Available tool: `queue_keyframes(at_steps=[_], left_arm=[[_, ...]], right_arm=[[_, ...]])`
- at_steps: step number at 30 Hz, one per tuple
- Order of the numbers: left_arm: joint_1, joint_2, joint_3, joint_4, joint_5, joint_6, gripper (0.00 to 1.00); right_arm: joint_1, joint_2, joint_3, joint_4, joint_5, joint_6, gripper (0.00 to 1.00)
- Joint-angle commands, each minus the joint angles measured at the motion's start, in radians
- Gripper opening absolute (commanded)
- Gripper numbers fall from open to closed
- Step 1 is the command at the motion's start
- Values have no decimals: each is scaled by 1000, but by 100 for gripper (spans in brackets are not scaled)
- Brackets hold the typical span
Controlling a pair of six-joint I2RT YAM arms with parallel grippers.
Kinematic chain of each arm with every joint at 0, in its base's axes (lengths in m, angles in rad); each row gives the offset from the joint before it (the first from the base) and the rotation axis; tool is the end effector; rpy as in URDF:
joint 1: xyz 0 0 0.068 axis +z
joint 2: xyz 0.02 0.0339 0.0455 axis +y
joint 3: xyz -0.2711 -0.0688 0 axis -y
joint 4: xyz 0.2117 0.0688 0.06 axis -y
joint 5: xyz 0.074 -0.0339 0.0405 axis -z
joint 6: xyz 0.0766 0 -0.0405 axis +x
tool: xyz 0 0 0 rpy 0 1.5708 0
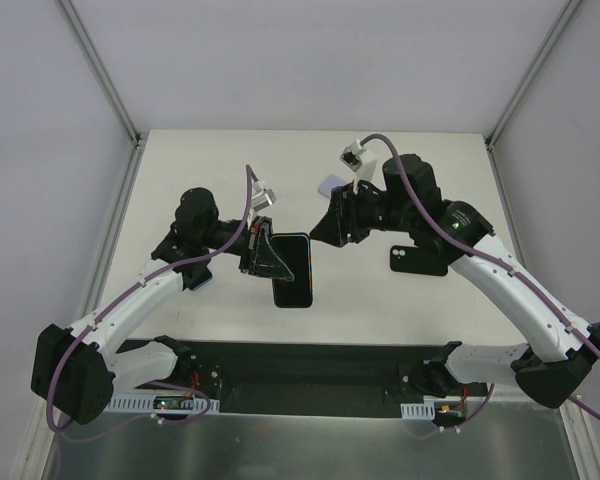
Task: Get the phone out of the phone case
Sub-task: Remove the phone case from the phone.
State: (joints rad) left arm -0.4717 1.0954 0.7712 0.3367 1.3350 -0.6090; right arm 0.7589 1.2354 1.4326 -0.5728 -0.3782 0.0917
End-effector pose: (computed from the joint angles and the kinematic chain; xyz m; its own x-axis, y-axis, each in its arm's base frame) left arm 0.1511 -0.1607 0.3451 -0.5470 0.1290 -0.8271 0.8038 -0.1949 -0.5620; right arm 0.1704 0.2006 0.4165 -0.3464 -0.2113 -0.9140 -0.8606 0.4592 0.2201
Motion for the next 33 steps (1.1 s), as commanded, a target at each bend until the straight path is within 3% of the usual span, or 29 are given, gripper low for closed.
queue_keyframes(at_steps=[1,25,33], left_arm=[[-5,-9,48,39,43,34,0],[-4,-26,54,32,46,34,0],[-5,-43,56,32,38,31,0]], right_arm=[[11,-42,48,36,-2,-9,51],[19,26,34,28,19,-23,51],[34,64,43,-7,120,-61,51]])
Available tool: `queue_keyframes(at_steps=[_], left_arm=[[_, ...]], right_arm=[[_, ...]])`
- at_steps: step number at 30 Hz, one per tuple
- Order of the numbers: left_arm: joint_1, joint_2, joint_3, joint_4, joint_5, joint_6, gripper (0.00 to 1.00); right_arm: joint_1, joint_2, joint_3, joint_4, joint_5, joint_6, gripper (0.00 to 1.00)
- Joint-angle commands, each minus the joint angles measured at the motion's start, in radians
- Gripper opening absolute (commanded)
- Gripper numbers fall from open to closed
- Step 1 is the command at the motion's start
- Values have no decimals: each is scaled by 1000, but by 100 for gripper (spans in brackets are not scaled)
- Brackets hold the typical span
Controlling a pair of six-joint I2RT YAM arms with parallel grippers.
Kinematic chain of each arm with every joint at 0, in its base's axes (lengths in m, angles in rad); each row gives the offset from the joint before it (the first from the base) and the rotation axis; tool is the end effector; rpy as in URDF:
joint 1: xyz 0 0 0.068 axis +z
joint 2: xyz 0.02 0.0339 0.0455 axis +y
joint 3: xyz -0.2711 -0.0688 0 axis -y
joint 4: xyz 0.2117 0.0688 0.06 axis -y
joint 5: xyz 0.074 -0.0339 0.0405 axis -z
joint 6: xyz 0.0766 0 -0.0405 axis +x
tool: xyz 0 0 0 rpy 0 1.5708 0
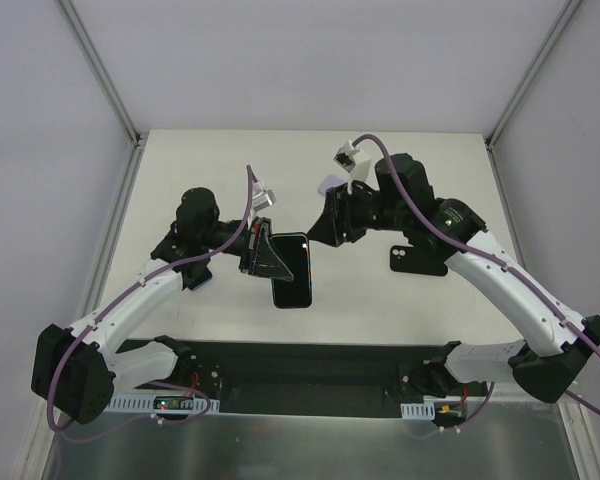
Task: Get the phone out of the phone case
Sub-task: Remove the phone case from the phone.
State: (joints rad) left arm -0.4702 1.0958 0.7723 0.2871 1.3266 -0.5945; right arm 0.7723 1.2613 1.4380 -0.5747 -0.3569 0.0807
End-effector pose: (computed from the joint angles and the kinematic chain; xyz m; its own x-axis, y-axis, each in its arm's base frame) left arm 0.1520 -0.1606 0.3408 -0.5724 0.1390 -0.8081 0.7887 -0.1762 -0.5890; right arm 0.1745 0.2073 0.4115 -0.3480 -0.2336 -0.9079 -0.8593 0.4668 0.2093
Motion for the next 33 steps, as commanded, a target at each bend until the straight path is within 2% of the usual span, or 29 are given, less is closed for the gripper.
queue_keyframes(at_steps=[1,8,14,16,23,26,33], left_arm=[[-5,-45,56,81,46,16,0],[-7,-82,84,80,46,12,0],[-5,-109,99,69,45,15,0],[-7,-108,102,64,45,18,0],[-2,-99,110,49,42,36,0],[-1,-88,119,49,46,44,0],[-1,-33,159,53,49,56,0]], right_arm=[[30,46,41,-29,120,-58,51],[36,134,-19,-65,199,-75,50],[36,173,-65,-56,185,-99,49],[32,173,-77,-34,129,-101,49],[16,156,-169,79,-375,-142,51],[18,147,-224,91,-464,-157,51],[62,168,-260,139,-521,-141,51]])
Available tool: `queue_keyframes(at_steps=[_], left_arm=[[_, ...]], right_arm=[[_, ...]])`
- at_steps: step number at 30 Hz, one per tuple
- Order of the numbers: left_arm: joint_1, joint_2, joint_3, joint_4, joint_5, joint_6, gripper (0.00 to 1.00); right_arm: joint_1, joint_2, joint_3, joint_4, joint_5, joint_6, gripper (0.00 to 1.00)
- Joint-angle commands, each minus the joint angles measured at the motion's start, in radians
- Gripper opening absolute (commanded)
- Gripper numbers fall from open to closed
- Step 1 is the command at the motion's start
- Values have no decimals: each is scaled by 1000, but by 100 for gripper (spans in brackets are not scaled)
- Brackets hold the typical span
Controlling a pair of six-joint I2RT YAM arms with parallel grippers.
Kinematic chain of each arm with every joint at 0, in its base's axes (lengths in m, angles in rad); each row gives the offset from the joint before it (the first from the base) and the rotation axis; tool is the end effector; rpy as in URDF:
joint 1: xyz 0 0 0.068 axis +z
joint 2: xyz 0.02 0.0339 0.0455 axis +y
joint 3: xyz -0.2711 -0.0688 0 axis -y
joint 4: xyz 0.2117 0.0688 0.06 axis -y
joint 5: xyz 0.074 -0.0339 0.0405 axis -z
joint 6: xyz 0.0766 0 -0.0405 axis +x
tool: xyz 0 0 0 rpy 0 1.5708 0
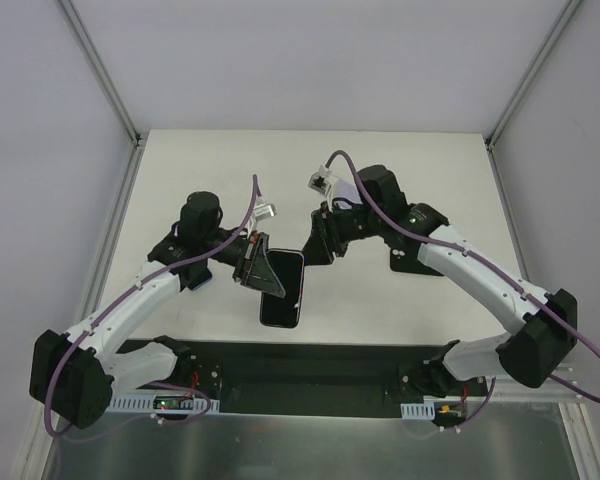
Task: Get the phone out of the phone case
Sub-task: Remove the phone case from the phone.
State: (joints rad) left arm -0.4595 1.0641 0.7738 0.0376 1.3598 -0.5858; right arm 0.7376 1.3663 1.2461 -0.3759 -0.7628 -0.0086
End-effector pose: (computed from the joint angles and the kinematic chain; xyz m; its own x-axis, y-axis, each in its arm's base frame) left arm 0.1421 -0.1539 0.3249 -0.7072 0.2208 -0.6716 0.6606 -0.1322 -0.7390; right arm 0.1835 0.2383 0.3516 -0.3442 -0.3212 -0.8822 -0.9389 0.1236 0.3213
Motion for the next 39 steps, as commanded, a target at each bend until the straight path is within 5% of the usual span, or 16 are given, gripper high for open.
queue_keyframes(at_steps=[1,11,16,19,23,33,39], left_arm=[[-11,14,165,308,18,46,0],[-11,80,160,380,-2,17,0],[-11,115,165,409,-19,3,0],[-10,135,170,413,-27,0,0],[-5,142,170,410,-41,-2,0],[25,143,168,328,-110,18,1],[58,145,156,317,-119,-11,64]], right_arm=[[103,74,-66,-48,-121,-32,51],[154,158,-83,205,-119,292,47],[201,181,-59,226,-89,328,41],[212,186,-54,221,-76,332,32],[210,175,-59,169,-32,332,1],[106,180,-126,118,63,400,1],[0,160,-178,115,112,437,1]])
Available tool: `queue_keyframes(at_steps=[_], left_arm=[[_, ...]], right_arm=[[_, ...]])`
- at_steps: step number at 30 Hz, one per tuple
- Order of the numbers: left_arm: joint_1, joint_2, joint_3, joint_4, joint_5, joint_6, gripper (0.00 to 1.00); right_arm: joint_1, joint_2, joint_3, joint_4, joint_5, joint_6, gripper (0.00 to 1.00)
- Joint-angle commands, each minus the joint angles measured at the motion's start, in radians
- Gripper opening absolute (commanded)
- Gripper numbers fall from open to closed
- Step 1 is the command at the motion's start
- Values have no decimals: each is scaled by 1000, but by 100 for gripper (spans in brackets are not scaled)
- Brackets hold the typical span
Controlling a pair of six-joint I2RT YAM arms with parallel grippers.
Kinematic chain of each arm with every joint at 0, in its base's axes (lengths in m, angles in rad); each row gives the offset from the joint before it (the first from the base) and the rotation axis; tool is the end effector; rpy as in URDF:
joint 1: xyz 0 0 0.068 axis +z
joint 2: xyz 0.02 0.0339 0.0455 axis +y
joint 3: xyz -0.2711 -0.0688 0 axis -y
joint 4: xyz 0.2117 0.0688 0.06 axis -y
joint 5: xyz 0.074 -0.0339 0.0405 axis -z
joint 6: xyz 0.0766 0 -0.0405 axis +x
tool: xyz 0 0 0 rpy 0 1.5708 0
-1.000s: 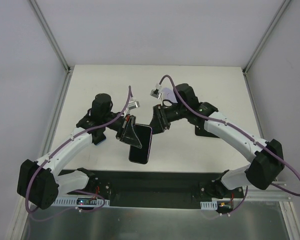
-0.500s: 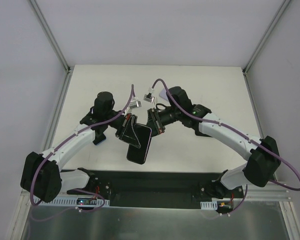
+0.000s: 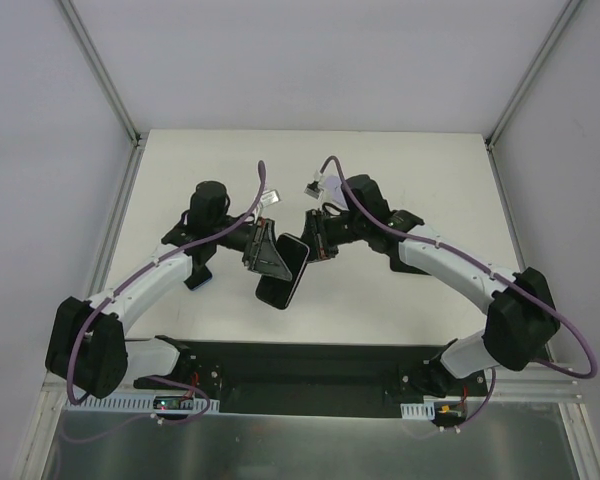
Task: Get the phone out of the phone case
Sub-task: Remove the phone case from the phone.
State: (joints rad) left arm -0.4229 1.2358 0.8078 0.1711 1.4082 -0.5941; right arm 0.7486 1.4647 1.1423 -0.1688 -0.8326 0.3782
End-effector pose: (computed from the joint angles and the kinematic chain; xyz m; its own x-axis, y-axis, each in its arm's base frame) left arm 0.1805 -0.1641 0.3143 -0.7164 0.2230 -0.6611 0.6466 -0.1439 -0.7492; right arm 0.1972 0.2605 0.3137 -0.6667 -0.2802 -0.6906 -0.7421 0.1642 0.6498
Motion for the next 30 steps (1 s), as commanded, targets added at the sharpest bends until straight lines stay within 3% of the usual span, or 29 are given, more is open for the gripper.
queue_keyframes(at_steps=[1,2,5,9,12,21,24,30], left_arm=[[26,-30,122,182,-169,-9,70],[30,-30,122,179,-172,-13,79],[70,-35,119,171,-183,-35,90],[159,-42,134,56,-239,-24,94],[208,-27,134,-17,-298,-18,95],[210,99,85,-21,-420,-85,94],[204,100,70,-38,-478,-90,93],[106,142,117,-265,-714,-20,90]], right_arm=[[-23,60,-76,-93,194,54,1],[-46,56,-79,-95,201,59,2],[-90,55,-76,-100,224,83,1],[-126,71,-32,-173,317,96,1],[-141,89,-9,-196,359,116,1],[-152,246,103,-146,339,225,1],[-147,270,145,-207,412,217,1],[-123,377,361,-429,553,202,1]])
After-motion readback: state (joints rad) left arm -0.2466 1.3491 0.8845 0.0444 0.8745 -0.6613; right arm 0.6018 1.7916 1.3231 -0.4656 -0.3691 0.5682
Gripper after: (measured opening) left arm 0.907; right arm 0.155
